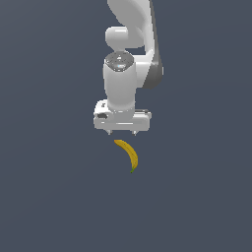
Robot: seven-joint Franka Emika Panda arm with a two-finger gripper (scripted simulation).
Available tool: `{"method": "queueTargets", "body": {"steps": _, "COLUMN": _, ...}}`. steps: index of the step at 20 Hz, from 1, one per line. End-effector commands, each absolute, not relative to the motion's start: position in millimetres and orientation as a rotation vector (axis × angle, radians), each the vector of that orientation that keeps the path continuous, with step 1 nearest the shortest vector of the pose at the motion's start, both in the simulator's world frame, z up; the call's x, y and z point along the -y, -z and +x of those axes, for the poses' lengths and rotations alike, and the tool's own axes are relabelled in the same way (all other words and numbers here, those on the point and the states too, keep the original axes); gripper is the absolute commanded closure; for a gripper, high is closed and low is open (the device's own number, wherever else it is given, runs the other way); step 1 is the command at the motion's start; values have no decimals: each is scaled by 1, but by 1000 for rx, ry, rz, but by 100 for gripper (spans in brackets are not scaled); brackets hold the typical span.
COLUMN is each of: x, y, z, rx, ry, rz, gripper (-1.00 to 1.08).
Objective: Pick up the object and move it to a goal position.
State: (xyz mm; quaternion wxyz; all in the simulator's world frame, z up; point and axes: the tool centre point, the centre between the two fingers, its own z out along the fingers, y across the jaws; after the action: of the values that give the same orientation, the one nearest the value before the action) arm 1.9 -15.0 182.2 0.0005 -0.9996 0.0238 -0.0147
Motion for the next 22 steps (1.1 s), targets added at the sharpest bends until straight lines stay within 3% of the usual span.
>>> {"method": "queueTargets", "body": {"steps": 1, "x": 15, "y": -182, "z": 2, "rx": -75, "ry": 46, "rz": -3139, "gripper": -92}}
{"method": "queueTargets", "body": {"steps": 22, "x": -2, "y": -168, "z": -2, "rx": 112, "ry": 7, "rz": -3139, "gripper": -92}}
